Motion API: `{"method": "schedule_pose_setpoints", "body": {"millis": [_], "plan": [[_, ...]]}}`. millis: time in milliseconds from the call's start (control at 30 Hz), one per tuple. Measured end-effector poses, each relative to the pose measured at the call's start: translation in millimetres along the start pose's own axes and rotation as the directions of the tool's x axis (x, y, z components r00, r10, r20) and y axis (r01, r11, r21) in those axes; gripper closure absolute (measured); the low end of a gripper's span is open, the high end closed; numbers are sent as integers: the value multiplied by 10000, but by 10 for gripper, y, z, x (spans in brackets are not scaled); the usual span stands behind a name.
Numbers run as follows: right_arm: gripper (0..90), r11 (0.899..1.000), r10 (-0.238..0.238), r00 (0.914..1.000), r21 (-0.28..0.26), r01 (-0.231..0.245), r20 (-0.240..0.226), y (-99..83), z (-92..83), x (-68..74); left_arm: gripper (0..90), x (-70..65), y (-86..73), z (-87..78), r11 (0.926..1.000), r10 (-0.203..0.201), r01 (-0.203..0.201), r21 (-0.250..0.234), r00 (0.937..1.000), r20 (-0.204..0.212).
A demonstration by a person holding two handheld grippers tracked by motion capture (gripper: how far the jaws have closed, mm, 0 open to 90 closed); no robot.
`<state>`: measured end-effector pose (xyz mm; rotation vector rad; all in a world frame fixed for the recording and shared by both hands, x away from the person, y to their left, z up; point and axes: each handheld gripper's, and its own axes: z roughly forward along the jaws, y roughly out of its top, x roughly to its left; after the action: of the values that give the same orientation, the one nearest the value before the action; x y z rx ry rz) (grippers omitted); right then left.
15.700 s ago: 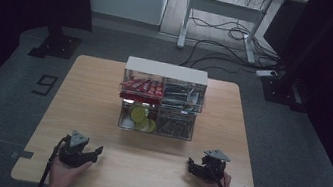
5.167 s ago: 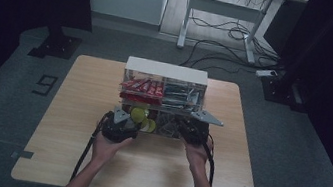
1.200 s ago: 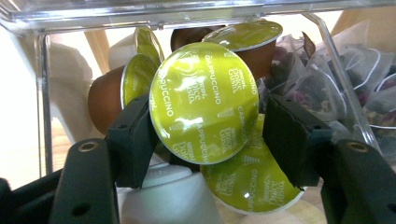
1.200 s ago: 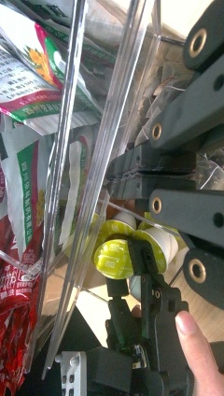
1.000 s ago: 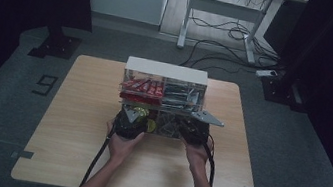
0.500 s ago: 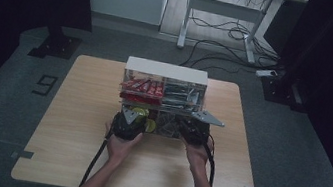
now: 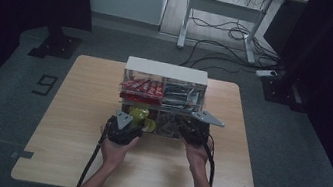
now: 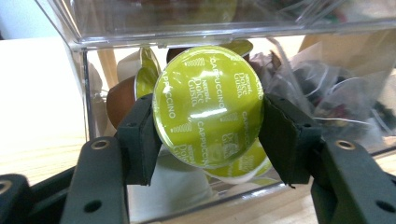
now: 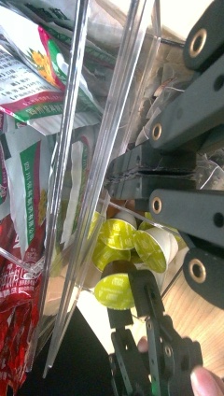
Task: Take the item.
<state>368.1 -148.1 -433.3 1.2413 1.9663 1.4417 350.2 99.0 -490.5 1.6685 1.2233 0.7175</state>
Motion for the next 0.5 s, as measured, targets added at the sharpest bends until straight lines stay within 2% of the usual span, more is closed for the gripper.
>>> {"method": "schedule_pose_setpoints", "body": {"millis": [500], "plan": [[876, 10000, 9, 10000, 3, -9, 7, 0, 0, 1, 415, 49, -46, -87, 9999, -153, 152, 24, 9997, 181]]}}
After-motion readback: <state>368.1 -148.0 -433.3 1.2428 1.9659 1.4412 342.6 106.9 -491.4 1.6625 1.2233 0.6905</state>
